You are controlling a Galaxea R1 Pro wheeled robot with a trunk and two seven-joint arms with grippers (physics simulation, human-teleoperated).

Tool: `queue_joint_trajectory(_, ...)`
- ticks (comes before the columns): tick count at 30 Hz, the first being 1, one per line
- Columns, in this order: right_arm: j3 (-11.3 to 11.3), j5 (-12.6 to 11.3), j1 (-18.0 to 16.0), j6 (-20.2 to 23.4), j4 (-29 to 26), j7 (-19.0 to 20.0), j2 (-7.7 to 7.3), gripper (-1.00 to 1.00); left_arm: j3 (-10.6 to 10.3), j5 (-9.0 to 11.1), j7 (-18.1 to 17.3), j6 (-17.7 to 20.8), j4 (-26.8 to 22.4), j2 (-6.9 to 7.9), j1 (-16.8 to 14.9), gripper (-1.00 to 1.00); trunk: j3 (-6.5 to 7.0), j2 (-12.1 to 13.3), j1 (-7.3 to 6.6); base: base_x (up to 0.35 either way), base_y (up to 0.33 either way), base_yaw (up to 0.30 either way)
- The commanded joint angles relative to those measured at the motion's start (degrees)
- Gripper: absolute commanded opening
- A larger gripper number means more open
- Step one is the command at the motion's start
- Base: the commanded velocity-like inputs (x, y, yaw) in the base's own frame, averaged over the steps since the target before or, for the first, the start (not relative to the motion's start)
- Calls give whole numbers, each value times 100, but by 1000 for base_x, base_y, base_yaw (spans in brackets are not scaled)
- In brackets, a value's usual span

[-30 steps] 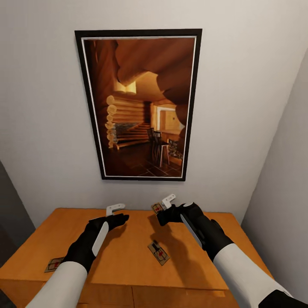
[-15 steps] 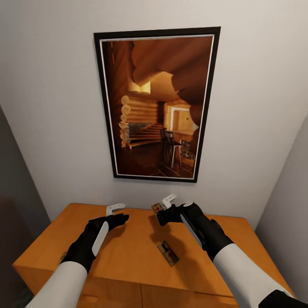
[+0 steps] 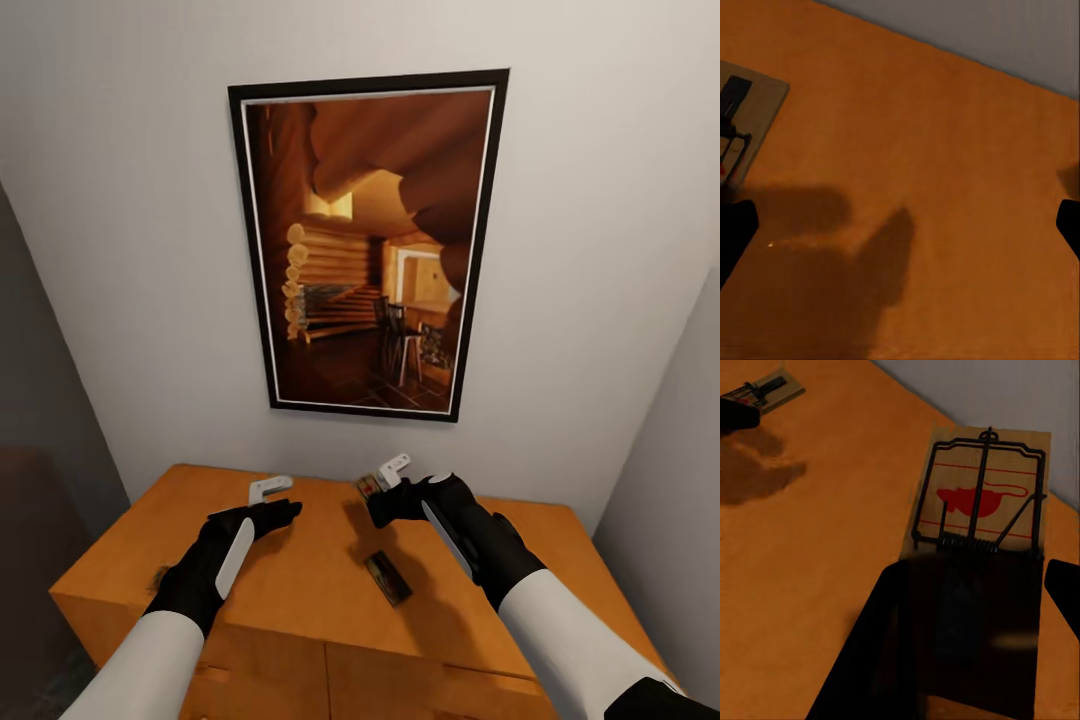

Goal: Take the four mousetraps from the cabinet in the bathroom and place them on the bathroom floor. Make sure all four end up on the same floor surface, and ensure that at least two of them are either under or directly next to the same bathroom sink.

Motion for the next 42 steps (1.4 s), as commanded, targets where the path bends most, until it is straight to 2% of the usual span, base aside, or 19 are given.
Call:
queue_joint_trajectory(1, 2, -10, -2, 27, -4, 7, -1, -100, 18, 59, 25, 32, -7, -6, -1, 100, -3, -5, 0, -230, -225, 2)
queue_joint_trajectory(8, 2, -11, -2, 27, -4, 6, -1, -100, 23, 59, 25, 28, -10, -7, -1, 100, -3, -5, 0, -225, -224, 1)
queue_joint_trajectory(16, 2, -11, -2, 27, -4, 6, -1, -100, 31, 59, 25, 17, -14, -2, -1, 100, -3, -5, 0, -45, -42, 0)
queue_joint_trajectory(25, 2, -11, -2, 26, -4, 6, -1, -100, 40, 59, 24, 16, -15, 8, -1, 100, -3, -5, 0, 0, -2, 0)
queue_joint_trajectory(32, -1, 0, -2, 21, 4, 6, -1, -100, 39, 52, 27, 22, -10, 11, -1, 100, -3, -5, 0, 182, -109, 0)
queue_joint_trajectory(42, -5, 92, -2, 19, 5, 6, -1, -100, 38, 59, 34, 16, -6, 11, -1, 100, -3, -5, 0, 32, -24, 0)
